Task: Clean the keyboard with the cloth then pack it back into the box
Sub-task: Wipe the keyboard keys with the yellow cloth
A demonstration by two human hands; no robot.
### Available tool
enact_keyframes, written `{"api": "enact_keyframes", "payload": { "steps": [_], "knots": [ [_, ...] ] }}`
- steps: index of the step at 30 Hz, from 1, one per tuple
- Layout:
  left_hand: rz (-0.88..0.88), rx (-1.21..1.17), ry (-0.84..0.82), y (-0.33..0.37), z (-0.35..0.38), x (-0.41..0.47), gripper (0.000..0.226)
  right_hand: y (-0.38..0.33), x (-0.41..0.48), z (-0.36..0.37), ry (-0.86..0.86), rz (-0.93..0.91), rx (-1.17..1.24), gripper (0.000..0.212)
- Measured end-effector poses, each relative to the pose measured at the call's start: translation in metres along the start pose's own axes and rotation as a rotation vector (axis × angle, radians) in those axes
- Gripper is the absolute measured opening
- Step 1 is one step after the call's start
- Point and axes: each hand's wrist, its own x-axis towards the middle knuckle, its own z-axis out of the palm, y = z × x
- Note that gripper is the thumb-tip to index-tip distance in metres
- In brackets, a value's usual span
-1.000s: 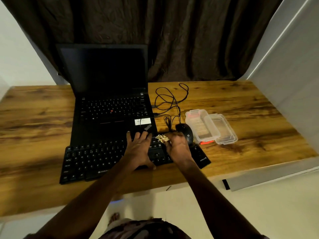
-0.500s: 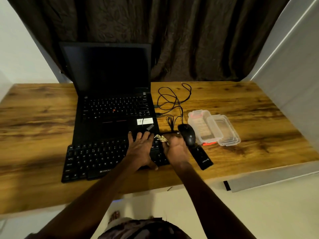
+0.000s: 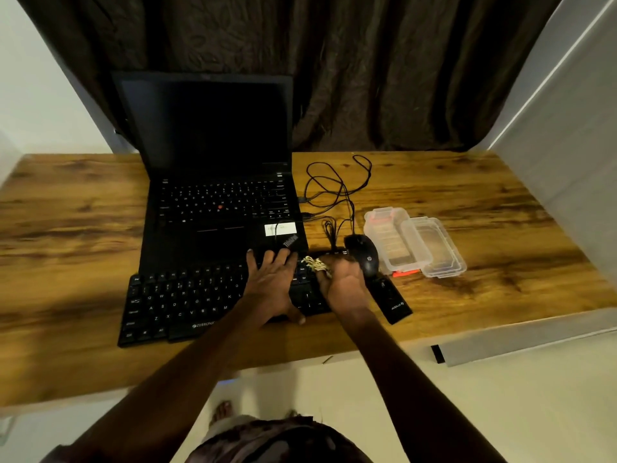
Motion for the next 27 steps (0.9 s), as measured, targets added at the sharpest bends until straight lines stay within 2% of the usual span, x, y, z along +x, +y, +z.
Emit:
{"api": "enact_keyframes", "payload": {
  "steps": [6, 10, 14, 22, 24, 27],
  "knots": [
    [-0.002, -0.008, -0.016, 0.0, -0.001, -0.001, 0.142, 0.033, -0.006, 0.002, 0.122, 0.119, 0.014, 0.038],
    [-0.001, 0.0, -0.008, 0.0, 0.0, 0.0, 0.142, 0.023, -0.004, -0.003, 0.025, 0.154, -0.037, 0.038],
    [0.001, 0.005, -0.008, 0.0, 0.0, 0.001, 0.142, 0.004, -0.005, 0.002, -0.053, 0.041, -0.106, 0.036],
    [-0.004, -0.007, -0.025, -0.001, 0.0, 0.001, 0.142, 0.041, -0.015, -0.015, 0.149, 0.108, -0.084, 0.04],
    [0.0, -0.018, -0.012, -0.001, 0.001, 0.001, 0.142, 0.033, -0.016, -0.013, 0.134, 0.086, -0.052, 0.037],
    [0.01, -0.035, 0.0, -0.001, 0.003, 0.0, 0.142, 0.015, -0.014, -0.014, 0.005, 0.088, -0.077, 0.037]
  ]
}}
